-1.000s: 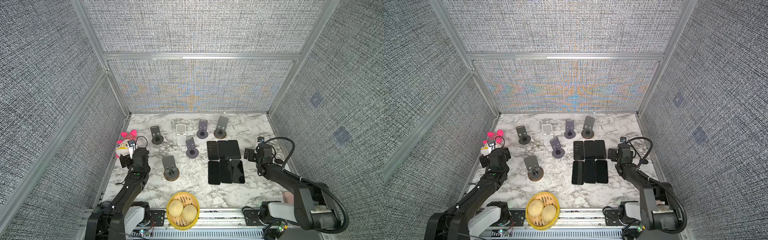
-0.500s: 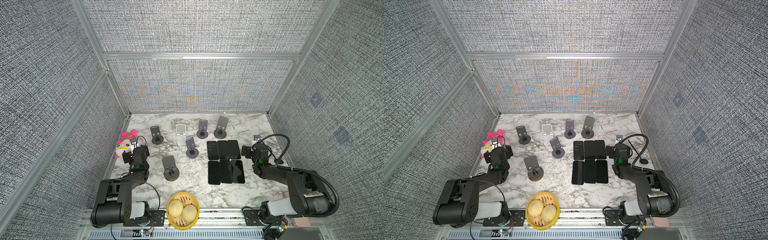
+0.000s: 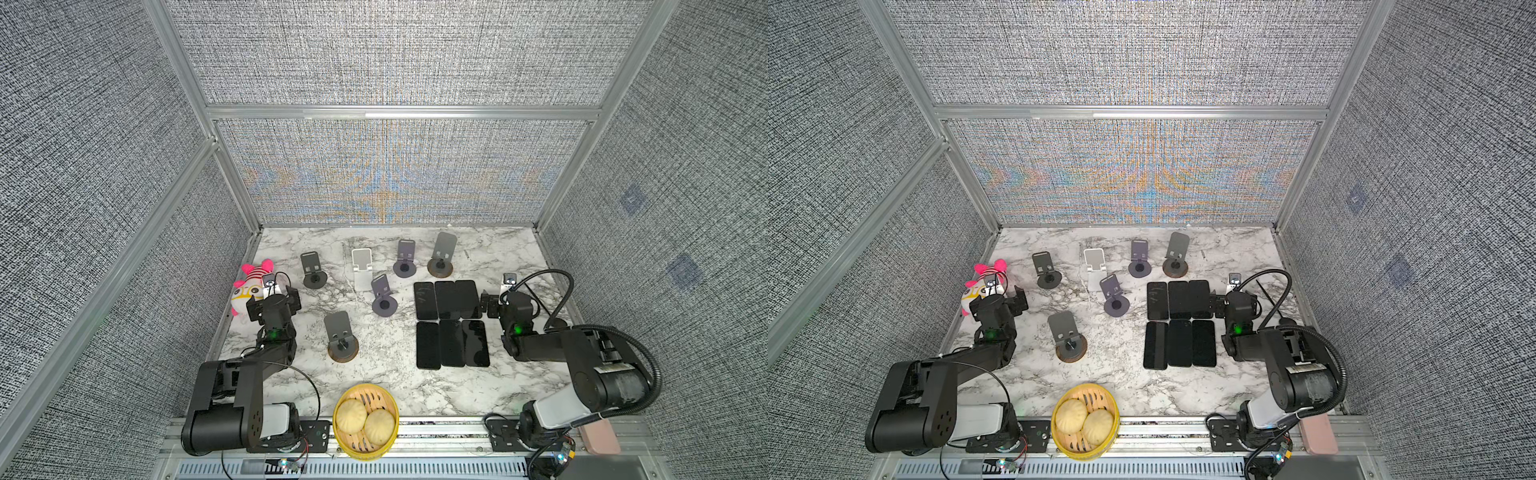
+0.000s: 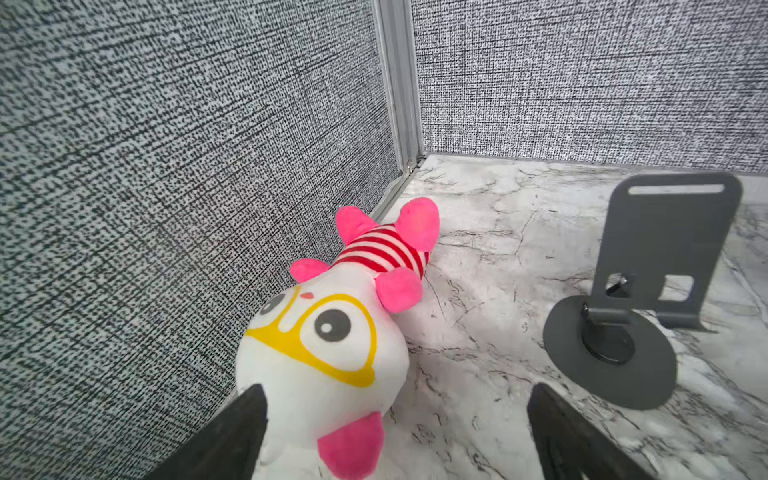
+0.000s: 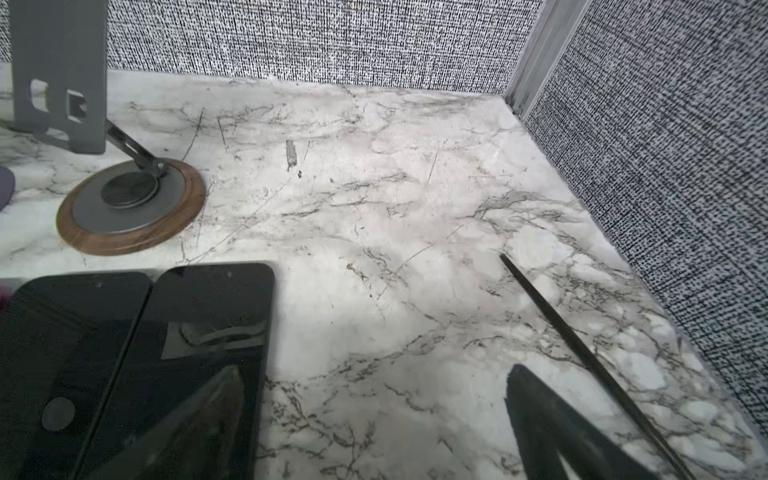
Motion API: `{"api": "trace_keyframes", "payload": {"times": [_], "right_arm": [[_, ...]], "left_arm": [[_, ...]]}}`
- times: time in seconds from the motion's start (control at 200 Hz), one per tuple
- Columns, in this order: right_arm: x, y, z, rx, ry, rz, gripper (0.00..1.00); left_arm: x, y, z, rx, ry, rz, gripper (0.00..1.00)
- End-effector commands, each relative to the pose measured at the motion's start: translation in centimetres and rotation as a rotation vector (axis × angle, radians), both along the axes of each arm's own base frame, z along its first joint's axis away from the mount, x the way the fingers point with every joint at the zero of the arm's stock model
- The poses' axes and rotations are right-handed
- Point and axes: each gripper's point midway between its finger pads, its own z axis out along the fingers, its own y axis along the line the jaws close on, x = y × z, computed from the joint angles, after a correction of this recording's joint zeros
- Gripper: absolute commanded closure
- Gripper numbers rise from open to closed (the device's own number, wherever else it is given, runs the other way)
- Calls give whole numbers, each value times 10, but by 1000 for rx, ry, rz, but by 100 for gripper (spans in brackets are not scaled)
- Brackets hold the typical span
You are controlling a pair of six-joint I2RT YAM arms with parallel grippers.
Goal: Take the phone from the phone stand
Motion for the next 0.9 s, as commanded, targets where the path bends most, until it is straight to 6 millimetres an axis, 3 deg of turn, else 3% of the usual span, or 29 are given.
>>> {"api": "trace_keyframes", "payload": {"times": [0.0,0.165,0.29,0.425,0.555,0.675,0.895], "right_arm": [[6,-1,12,7,-33,-5,1],[6,-1,12,6,-46,-3,1],[5,-2,11,6,-44,-4,1],[5,-1,11,7,-47,-3,1],[6,-1,12,8,-48,-3,1],[5,-1,12,7,-51,-3,1],[6,-1,12,7,-52,-3,1]], "left_arm": [[1,-10,10,0,-44,-58,1],[0,-35,7,-122,16,-176,1],[19,-62,-2,-81,-13,-311,1],[27,-60,-9,-76,-25,-294,1],[28,-44,-25,-121,38,-181,1],[30,-47,-21,-86,-40,-213,1],[29,-46,-22,-93,-30,-204,1]]}}
